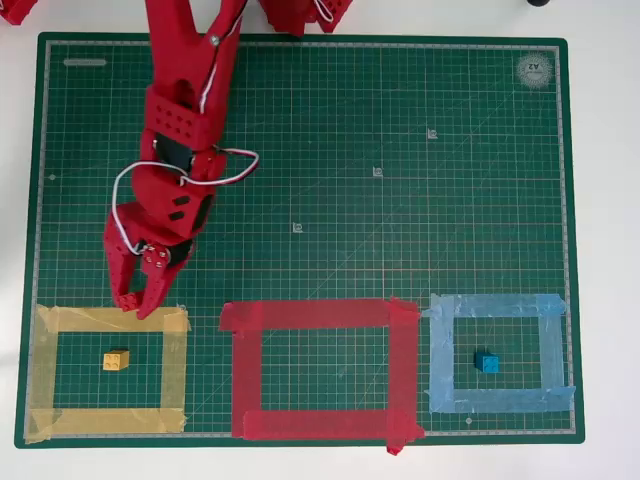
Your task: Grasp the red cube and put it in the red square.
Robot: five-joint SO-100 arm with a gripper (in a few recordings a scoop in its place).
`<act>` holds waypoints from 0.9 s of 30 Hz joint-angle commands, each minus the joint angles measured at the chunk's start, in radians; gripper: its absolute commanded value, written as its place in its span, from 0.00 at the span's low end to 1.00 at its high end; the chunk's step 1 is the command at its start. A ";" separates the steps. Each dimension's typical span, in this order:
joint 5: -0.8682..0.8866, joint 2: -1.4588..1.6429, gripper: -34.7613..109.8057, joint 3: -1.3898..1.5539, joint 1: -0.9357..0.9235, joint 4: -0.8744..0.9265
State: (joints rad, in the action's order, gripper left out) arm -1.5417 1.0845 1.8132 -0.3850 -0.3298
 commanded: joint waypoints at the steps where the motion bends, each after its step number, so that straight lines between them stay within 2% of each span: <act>1: 0.046 0.354 0.24 0.229 0.115 -0.080; 6: 0.061 0.428 0.24 0.443 0.258 -0.348; 10: 0.061 0.347 0.24 0.459 0.353 -0.426; 18: 0.054 -0.009 0.24 0.156 0.420 -0.443; 27: 0.052 -0.272 0.24 -0.104 0.351 -0.514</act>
State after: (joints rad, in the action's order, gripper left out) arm -1.4803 0.8376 1.8362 0.0000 -0.7931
